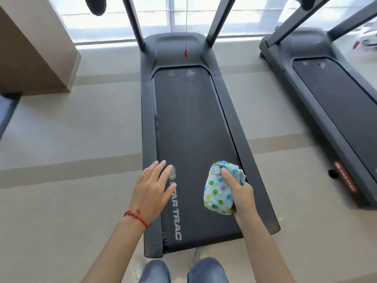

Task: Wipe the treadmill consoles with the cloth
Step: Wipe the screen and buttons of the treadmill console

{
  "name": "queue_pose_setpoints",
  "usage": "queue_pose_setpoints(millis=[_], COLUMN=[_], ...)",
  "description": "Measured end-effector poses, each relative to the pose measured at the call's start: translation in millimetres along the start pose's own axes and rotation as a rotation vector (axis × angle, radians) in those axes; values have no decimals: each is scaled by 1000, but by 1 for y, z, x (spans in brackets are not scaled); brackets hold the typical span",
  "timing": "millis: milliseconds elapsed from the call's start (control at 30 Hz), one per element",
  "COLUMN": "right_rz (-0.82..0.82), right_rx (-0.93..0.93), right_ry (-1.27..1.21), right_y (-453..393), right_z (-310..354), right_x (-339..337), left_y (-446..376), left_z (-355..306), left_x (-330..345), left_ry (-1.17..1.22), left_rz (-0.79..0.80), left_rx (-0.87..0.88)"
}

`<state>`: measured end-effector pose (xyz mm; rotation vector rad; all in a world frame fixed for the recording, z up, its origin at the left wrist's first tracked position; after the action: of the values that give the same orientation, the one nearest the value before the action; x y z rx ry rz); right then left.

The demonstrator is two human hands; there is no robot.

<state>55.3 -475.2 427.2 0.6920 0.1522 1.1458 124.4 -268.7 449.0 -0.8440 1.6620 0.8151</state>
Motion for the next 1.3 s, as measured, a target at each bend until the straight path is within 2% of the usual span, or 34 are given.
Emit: queue_pose_setpoints(millis=[300,633,833,1067,1300], right_rz=[132,197,168,198,292], right_rx=[-28,-65,-76,-24,32], right_ry=[64,59,33,-111,-112], right_y=[-33,-64,-103,-168,-206], right_z=[82,124,151,202,285], right_x=[-44,-41,-43,-6,54], left_y=[-54,-101,-153,-238,-313], left_z=[-61,-57,-51,-22,4], left_x=[-22,-44,-53,-77,-163], left_ry=[-4,-5,13,39,22], left_rz=[-65,-75,-76,-52,-28], left_rx=[-62,-127,-112,-86,-42])
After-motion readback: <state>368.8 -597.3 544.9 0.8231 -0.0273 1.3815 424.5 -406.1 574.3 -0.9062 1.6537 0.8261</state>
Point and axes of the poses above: each hand's wrist, its own y-axis away from the middle knuckle, its own x-axis out of the palm, z = x × y, the point moved 6 cm from there along -y, towards the middle knuckle, and after that the axes turned 14 degrees about z, right-handed, at the moved point
